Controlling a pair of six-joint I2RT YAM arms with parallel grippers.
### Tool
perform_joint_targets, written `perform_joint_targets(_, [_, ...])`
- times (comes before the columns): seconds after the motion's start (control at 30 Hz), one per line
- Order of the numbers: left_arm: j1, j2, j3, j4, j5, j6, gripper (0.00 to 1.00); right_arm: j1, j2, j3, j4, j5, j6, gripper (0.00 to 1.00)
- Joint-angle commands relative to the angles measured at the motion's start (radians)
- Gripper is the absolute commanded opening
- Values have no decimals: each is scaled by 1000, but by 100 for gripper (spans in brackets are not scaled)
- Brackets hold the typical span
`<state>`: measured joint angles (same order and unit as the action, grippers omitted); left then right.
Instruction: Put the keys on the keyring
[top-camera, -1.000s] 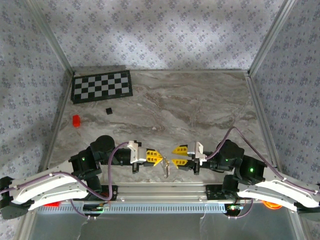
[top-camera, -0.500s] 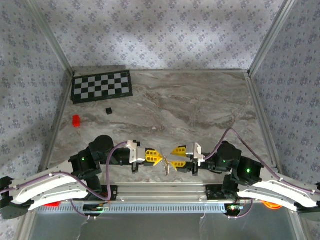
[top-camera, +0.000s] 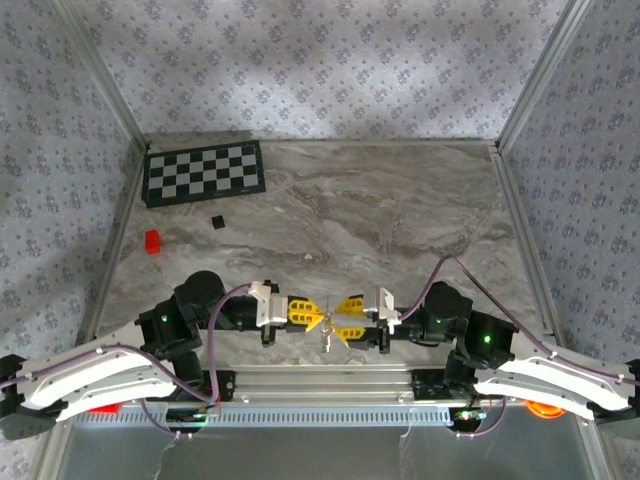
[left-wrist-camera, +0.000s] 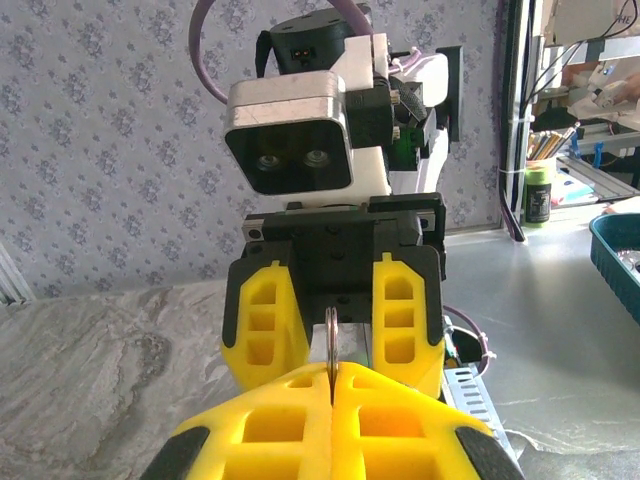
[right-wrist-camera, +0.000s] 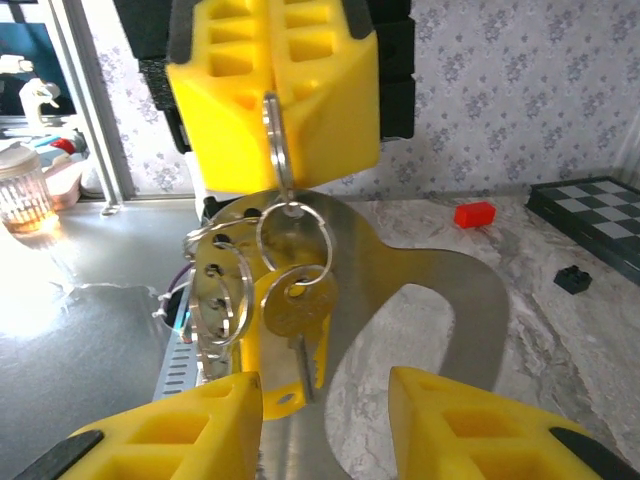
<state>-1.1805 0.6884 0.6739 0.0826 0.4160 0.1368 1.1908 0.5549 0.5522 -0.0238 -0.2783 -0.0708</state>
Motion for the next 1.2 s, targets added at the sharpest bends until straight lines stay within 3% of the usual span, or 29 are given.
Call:
perform_joint_targets(0.0, [-3,-14,18,60,19,-14,0,13,-6,-14,39,-29,9,39])
perform_joint_targets(0.27, [-3,-10,20,57,17,-13,0,24,0,-25,67,-14,8,47])
perform_joint_targets(0.73, [-3,-12,16,57,6,-17,0,29,22,-32,113,17,11,47])
perform_joint_targets(1.17, [-3,-14,17,53,4,-16,0,29,29,-38,134,44,10,38])
